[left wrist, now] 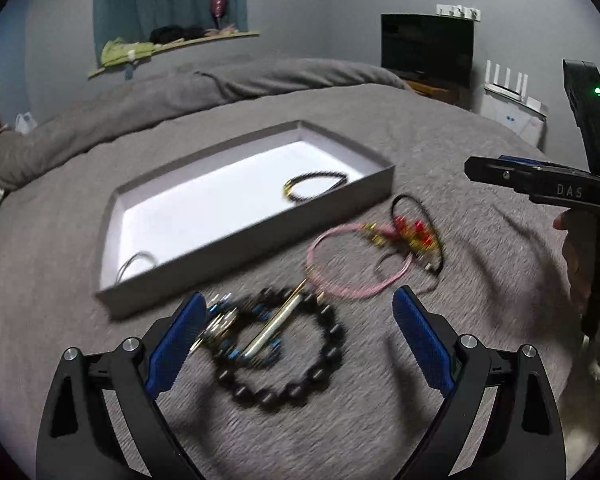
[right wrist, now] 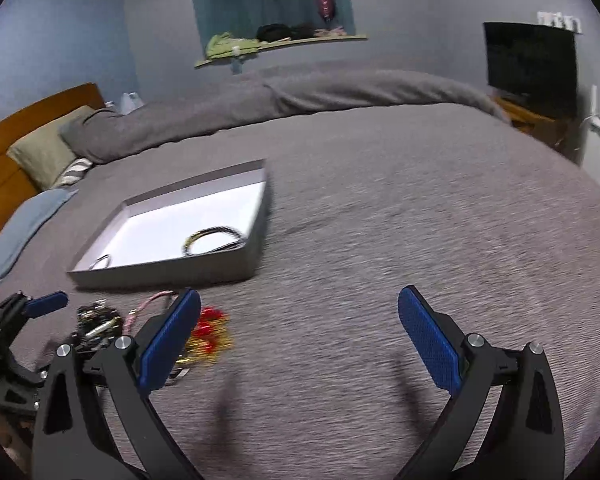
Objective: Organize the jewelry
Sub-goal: 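Withdraw both tools from the tray back toward the jewelry pile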
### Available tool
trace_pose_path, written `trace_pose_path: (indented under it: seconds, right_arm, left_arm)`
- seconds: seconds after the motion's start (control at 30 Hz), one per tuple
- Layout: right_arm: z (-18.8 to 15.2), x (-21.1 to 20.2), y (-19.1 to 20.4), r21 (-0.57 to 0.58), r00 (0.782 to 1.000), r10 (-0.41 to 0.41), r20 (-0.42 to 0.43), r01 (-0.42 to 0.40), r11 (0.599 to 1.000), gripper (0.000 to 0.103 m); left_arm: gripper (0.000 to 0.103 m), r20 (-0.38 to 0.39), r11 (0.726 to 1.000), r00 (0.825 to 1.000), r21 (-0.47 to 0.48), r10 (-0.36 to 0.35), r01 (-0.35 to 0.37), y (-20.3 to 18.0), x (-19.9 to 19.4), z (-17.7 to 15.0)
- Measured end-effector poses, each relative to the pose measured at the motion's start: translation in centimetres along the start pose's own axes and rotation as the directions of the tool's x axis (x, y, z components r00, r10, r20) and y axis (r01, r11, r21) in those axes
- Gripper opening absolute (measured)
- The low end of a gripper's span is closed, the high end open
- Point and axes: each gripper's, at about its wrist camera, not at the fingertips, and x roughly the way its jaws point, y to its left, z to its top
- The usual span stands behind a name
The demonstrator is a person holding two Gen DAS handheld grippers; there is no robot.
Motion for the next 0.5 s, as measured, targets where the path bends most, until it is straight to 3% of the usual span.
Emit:
trace_pose_path:
  seconds: [0.1, 0.17, 0.3, 0.37, 0.5]
  right_arm:
    - [0.1, -0.1, -1.1, 0.006, 0.999, -0.048, 0.006, 0.048, 0.999, 0.097]
    - [0.1, 0.1, -1.8, 0.022, 0.999, -0.035, -0.006, 0.035, 0.999, 0.096]
    - [0.1, 0.0, -2.2, 0.011, 0.999, -0.036, -0.008, 0.036, 0.999, 0.089]
    - [0.1, 0.0, -2.6, 0.012, 0.999, -0.037, -0.016, 0.038, 0.999, 0.08]
    - [-0.1, 0.5, -2.9, 0.033, 0.999, 0.005, -0.048, -0.003, 0.999, 0.07]
  left_arm:
    - [0.094, -0.006, 0.999, 0.999, -0.008, -0.051, 0.051, -1.4, 0.9, 1.1]
    - [0.092, -0.013, 0.996, 0.995, -0.003, -0.094, 0.094, -2.7, 1.8, 1.9]
    - [0.085, -0.017, 0.993, 0.994, 0.036, -0.108, 0.109, -4.9, 2.9, 2.7]
    - [0.066, -0.027, 0.991, 0.992, 0.047, -0.124, 0.125, -5.6, 3.3, 2.9]
    - [0.046, -0.049, 0.987, 0.987, 0.036, -0.153, 0.155, -6.2, 4.1, 3.2]
